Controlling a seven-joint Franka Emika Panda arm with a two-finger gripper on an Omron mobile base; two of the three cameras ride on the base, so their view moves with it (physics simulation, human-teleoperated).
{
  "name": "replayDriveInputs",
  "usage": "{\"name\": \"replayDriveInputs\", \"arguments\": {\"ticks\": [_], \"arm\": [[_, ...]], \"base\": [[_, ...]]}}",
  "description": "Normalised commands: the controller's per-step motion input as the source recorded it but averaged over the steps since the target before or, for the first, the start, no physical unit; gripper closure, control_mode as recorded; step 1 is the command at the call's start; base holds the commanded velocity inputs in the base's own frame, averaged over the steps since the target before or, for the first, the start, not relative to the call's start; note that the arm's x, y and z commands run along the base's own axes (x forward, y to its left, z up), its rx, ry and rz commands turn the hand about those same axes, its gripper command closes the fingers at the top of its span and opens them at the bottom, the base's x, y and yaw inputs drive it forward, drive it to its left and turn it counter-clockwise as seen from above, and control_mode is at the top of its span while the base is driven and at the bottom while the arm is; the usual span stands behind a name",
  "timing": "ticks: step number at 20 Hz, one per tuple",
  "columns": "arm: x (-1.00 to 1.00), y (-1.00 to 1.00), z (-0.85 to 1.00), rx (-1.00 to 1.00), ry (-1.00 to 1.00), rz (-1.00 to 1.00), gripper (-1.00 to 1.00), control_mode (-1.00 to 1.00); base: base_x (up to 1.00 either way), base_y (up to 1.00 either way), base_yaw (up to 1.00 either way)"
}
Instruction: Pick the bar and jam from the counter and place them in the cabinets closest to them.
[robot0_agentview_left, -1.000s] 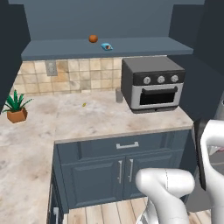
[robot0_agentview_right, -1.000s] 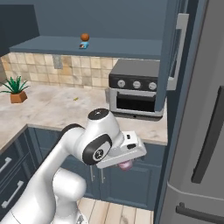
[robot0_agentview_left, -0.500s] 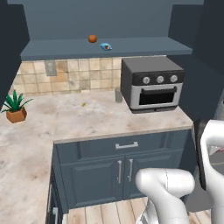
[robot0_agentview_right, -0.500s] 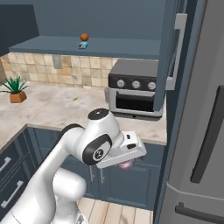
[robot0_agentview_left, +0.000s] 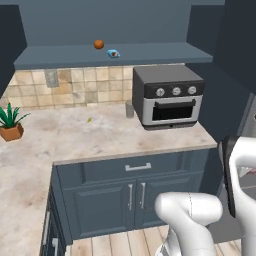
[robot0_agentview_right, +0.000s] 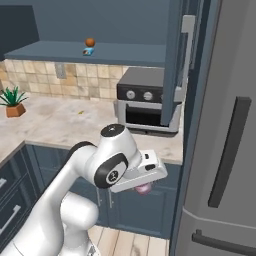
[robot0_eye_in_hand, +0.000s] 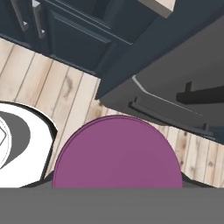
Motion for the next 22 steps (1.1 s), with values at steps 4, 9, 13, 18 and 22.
{"name": "replayDriveInputs", "arguments": {"ticks": [4, 9, 13, 18, 22], "arm": [[0.0, 0.0, 0.0, 0.0, 0.0, 0.0, 1.0, 1.0], [0.0, 0.0, 0.0, 0.0, 0.0, 0.0, 1.0, 1.0], [0.0, 0.0, 0.0, 0.0, 0.0, 0.0, 1.0, 1.0], [0.0, 0.0, 0.0, 0.0, 0.0, 0.0, 1.0, 1.0], [0.0, 0.0, 0.0, 0.0, 0.0, 0.0, 1.0, 1.0]], "base": [[-0.34, -0.29, 0.0], [-0.41, -0.23, 0.0], [-0.3, -0.12, 0.0], [-0.22, -0.04, 0.0], [-0.04, -0.01, 0.0]]}}
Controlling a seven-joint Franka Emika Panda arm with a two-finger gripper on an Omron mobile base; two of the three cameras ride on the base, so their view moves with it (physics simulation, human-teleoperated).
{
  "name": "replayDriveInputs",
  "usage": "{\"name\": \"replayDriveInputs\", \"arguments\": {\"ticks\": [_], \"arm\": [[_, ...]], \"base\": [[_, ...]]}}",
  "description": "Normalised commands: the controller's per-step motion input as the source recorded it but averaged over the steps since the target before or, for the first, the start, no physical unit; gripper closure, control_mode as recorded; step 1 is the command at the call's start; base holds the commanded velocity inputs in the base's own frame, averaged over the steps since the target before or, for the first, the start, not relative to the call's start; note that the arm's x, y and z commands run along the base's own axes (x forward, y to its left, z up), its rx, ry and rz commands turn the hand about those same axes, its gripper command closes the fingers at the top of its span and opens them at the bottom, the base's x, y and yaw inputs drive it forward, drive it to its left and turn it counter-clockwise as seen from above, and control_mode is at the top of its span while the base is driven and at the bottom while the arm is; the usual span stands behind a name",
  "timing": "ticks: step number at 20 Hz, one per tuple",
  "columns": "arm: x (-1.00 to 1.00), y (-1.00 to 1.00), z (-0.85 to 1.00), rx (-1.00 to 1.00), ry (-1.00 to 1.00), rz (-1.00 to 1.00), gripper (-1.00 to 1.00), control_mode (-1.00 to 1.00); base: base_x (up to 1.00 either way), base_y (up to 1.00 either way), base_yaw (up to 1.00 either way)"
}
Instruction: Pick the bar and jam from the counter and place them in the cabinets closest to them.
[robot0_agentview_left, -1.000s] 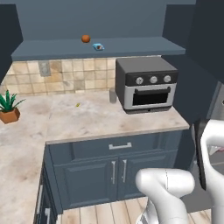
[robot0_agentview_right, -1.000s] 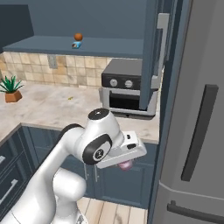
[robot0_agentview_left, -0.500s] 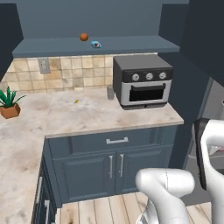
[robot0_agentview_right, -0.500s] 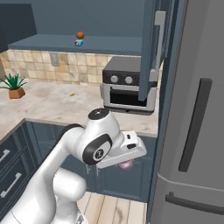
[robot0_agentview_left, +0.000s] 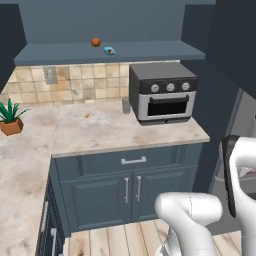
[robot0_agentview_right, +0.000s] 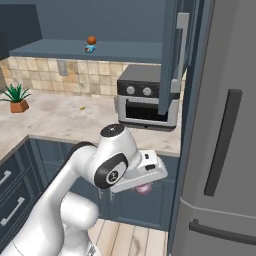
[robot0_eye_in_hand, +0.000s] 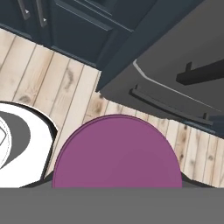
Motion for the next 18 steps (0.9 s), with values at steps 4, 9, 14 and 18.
{"name": "replayDriveInputs", "arguments": {"ticks": [4, 9, 14, 18], "arm": [[0.0, 0.0, 0.0, 0.0, 0.0, 0.0, 1.0, 1.0], [0.0, 0.0, 0.0, 0.0, 0.0, 0.0, 1.0, 1.0], [0.0, 0.0, 0.0, 0.0, 0.0, 0.0, 1.0, 1.0], [0.0, 0.0, 0.0, 0.0, 0.0, 0.0, 1.0, 1.0]], "base": [[0.0, 0.0, 0.0], [-0.03, 0.0, 0.02], [-0.06, 0.0, 0.06], [0.0, 0.0, 0.01]]}}
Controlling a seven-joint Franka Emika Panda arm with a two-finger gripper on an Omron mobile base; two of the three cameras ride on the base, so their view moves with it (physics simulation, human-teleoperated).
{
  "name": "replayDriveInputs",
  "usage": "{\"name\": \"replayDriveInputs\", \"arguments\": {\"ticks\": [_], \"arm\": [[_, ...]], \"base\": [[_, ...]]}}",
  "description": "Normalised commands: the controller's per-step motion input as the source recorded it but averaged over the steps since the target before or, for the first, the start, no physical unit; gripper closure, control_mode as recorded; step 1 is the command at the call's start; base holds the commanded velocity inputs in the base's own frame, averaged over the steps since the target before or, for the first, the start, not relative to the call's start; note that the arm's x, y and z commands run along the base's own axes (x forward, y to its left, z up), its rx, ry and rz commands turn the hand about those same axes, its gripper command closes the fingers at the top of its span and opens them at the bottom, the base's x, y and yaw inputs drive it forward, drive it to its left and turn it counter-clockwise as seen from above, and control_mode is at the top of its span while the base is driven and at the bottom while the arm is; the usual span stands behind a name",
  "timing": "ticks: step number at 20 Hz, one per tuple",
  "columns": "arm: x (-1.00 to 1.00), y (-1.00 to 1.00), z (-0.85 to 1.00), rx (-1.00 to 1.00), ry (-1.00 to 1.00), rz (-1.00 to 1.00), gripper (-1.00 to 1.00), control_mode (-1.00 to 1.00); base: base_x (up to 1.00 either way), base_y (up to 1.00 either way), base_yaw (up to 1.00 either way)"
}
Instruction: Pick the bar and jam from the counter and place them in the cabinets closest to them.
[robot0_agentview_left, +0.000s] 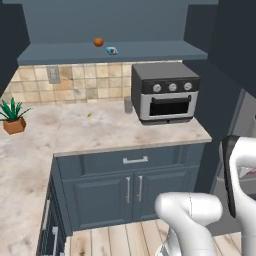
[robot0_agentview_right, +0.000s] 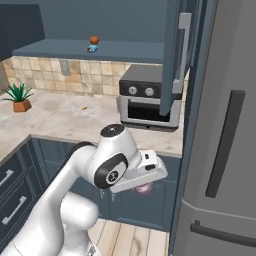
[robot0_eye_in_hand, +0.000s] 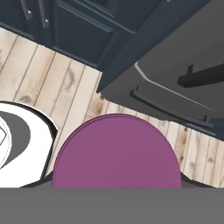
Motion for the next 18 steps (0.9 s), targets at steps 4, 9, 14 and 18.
{"name": "replayDriveInputs", "arguments": {"ticks": [4, 9, 14, 18], "arm": [[0.0, 0.0, 0.0, 0.0, 0.0, 0.0, 1.0, 1.0], [0.0, 0.0, 0.0, 0.0, 0.0, 0.0, 1.0, 1.0], [0.0, 0.0, 0.0, 0.0, 0.0, 0.0, 1.0, 1.0], [0.0, 0.0, 0.0, 0.0, 0.0, 0.0, 1.0, 1.0]], "base": [[0.0, -0.36, 0.0], [0.0, -0.55, 0.0], [0.01, -0.58, 0.0], [0.0, -0.6, 0.0]]}}
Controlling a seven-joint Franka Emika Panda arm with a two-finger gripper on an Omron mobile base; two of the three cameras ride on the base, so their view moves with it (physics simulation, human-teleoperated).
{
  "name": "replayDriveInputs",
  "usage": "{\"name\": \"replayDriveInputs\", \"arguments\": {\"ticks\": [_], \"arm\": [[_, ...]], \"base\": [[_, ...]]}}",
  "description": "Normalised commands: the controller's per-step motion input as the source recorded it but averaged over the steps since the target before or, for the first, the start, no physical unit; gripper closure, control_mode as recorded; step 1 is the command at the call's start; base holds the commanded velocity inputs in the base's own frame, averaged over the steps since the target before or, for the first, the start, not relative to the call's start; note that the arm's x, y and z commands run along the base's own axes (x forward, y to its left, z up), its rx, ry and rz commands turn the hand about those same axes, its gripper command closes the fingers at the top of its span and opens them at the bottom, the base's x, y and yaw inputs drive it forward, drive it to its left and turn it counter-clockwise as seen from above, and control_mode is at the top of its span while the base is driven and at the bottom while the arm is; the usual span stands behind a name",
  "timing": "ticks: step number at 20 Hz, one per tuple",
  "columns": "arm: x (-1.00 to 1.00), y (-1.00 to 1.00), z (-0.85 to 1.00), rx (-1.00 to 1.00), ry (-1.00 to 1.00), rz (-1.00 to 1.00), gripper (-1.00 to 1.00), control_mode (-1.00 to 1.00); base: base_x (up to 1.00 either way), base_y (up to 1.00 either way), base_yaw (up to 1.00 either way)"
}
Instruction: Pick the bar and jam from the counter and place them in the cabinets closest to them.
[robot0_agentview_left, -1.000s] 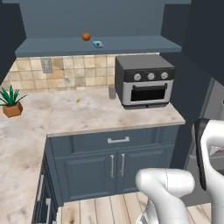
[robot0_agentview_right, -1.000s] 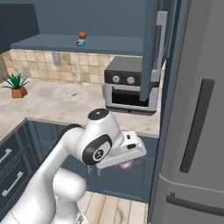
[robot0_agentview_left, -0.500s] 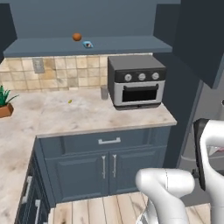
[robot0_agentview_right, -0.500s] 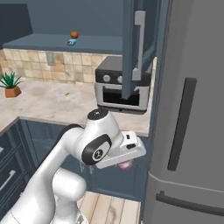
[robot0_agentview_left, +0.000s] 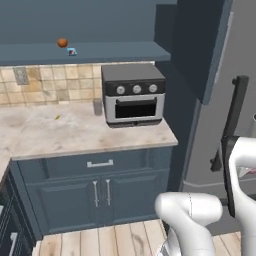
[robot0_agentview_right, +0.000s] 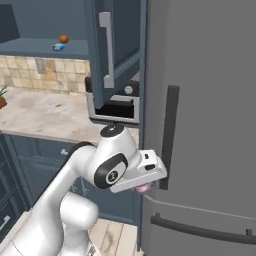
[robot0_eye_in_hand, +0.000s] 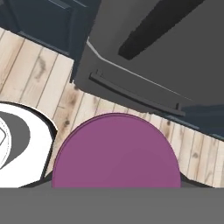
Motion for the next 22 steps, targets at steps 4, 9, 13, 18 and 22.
{"name": "replayDriveInputs", "arguments": {"ticks": [4, 9, 13, 18, 22], "arm": [[0.0, 0.0, 0.0, 0.0, 0.0, 0.0, 1.0, 1.0], [0.0, 0.0, 0.0, 0.0, 0.0, 0.0, 1.0, 1.0], [0.0, 0.0, 0.0, 0.0, 0.0, 0.0, 1.0, 1.0], [0.0, 0.0, 0.0, 0.0, 0.0, 0.0, 1.0, 1.0], [0.0, 0.0, 0.0, 0.0, 0.0, 0.0, 1.0, 1.0]], "base": [[0.0, -0.61, -0.01], [0.0, -0.66, -0.01], [0.0, -0.67, -0.01], [0.0, -0.7, -0.01], [-0.27, -0.68, -0.01]]}}
